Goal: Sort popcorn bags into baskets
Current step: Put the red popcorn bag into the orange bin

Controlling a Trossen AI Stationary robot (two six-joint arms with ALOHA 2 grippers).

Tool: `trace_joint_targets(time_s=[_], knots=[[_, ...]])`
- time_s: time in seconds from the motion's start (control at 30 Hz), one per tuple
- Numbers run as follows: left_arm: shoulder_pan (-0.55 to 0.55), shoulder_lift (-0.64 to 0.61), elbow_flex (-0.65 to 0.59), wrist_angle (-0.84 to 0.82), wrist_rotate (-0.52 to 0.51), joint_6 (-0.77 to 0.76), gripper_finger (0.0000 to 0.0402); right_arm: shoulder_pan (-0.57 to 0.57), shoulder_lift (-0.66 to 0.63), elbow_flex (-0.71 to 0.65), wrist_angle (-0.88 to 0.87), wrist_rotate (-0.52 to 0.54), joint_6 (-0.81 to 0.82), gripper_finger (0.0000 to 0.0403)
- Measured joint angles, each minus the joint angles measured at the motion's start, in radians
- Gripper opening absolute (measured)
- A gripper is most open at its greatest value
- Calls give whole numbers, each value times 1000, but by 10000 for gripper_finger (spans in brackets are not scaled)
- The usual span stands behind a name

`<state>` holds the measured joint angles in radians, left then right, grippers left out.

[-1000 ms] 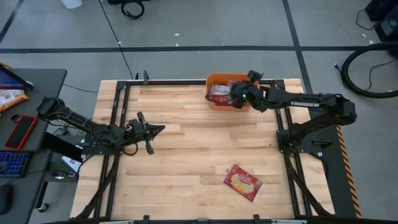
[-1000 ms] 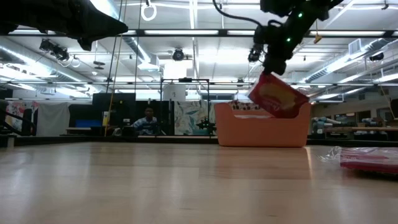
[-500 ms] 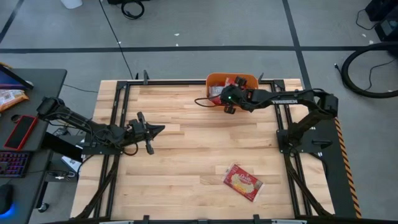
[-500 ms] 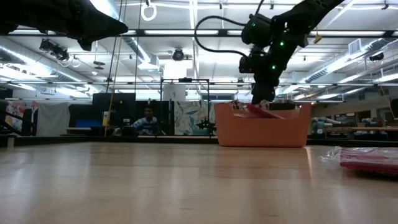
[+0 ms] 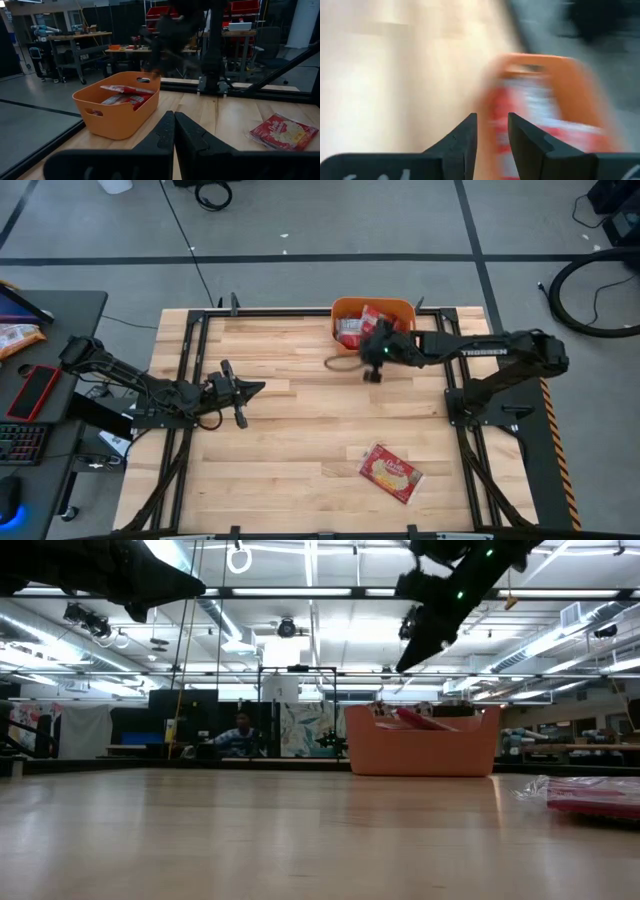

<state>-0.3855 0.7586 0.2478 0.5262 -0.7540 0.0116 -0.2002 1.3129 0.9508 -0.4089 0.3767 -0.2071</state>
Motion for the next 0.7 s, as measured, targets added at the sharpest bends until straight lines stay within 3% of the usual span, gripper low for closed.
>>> trace_joint_targets(time_s=[0.1,0.2,0.5,0.7], knots=[[0,0,0,0,0,0,9,67,2,0,-44,-210,87,114],[0,0,0,0,0,0,9,157,35,0,-80,-326,167,114],[0,0,0,1,0,-5,9,467,220,0,-137,-430,308,101],[0,0,0,1,0,-5,9,581,340,0,-169,-528,429,95]])
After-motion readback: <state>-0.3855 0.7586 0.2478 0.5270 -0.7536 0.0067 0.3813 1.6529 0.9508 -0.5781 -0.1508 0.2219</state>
